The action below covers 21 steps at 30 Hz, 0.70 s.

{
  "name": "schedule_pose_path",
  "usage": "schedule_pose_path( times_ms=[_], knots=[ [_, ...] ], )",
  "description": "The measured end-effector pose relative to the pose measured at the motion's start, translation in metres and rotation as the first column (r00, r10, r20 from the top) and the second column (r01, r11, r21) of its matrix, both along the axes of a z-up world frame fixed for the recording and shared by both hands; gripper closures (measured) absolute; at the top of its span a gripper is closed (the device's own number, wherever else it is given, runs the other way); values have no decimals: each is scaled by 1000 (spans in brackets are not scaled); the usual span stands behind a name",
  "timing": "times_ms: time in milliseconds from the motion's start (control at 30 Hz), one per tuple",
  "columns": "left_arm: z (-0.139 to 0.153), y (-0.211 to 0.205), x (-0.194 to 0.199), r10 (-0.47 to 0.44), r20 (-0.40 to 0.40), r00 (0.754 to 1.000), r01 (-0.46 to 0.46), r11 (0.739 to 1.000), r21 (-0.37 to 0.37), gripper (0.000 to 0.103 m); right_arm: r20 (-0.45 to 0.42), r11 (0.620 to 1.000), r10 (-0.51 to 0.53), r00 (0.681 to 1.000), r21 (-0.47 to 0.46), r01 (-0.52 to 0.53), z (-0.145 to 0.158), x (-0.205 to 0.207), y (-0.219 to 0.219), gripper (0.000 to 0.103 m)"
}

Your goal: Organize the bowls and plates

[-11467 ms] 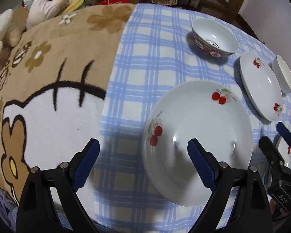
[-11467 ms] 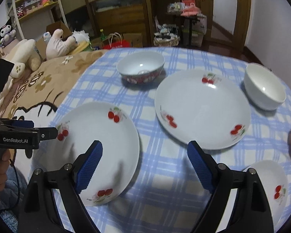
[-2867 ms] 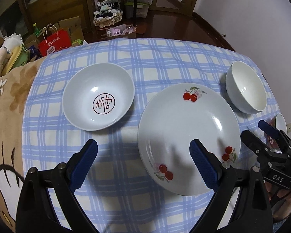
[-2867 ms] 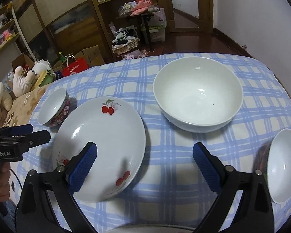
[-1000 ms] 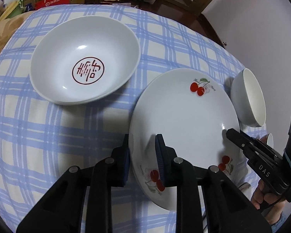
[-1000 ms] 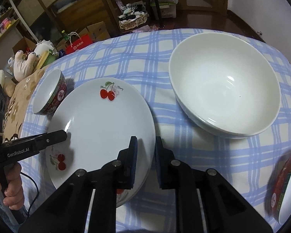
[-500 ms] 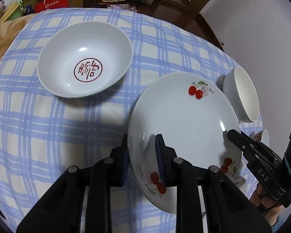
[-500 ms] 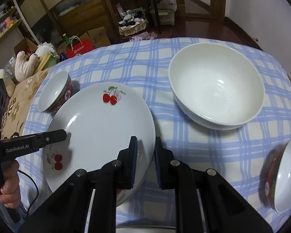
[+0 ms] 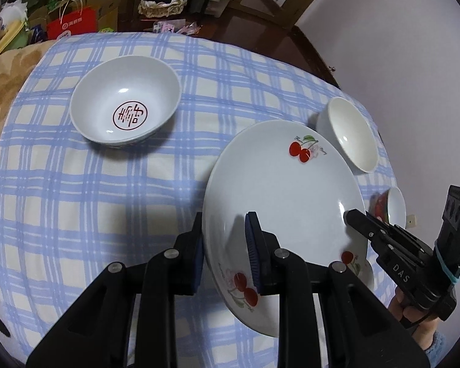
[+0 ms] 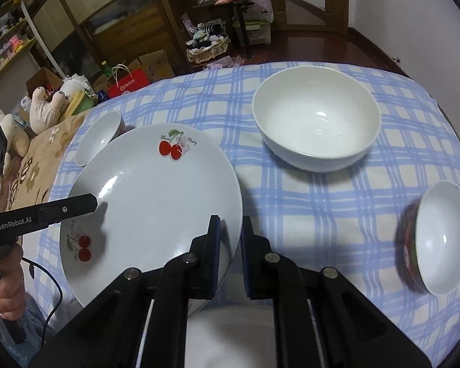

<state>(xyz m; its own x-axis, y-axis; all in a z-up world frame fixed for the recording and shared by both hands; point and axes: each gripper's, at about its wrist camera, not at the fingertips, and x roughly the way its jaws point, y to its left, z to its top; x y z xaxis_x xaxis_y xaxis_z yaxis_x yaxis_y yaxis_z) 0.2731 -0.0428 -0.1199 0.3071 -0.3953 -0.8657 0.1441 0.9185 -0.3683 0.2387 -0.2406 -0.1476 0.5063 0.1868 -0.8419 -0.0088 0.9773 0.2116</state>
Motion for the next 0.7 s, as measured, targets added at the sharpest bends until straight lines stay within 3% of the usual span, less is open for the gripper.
schedule_pose_path(
  times_ms=[700],
  knots=[
    [33,-39,-74,-119,58,991,117,993,33,81,69,994,-109,992,21,108,33,-90,-34,91]
  ],
)
